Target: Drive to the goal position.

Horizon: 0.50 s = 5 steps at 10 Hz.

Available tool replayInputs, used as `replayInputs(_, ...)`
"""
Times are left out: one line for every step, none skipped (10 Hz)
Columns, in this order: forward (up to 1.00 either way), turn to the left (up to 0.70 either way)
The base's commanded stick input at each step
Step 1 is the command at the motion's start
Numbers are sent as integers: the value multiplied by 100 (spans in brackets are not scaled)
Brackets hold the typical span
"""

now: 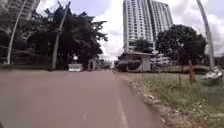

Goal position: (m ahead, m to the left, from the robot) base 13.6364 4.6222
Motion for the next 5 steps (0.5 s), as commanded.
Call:
replayInputs(70,0)
replayInputs(70,0)
replayInputs(70,0)
replayInputs(70,0)
replayInputs(70,0)
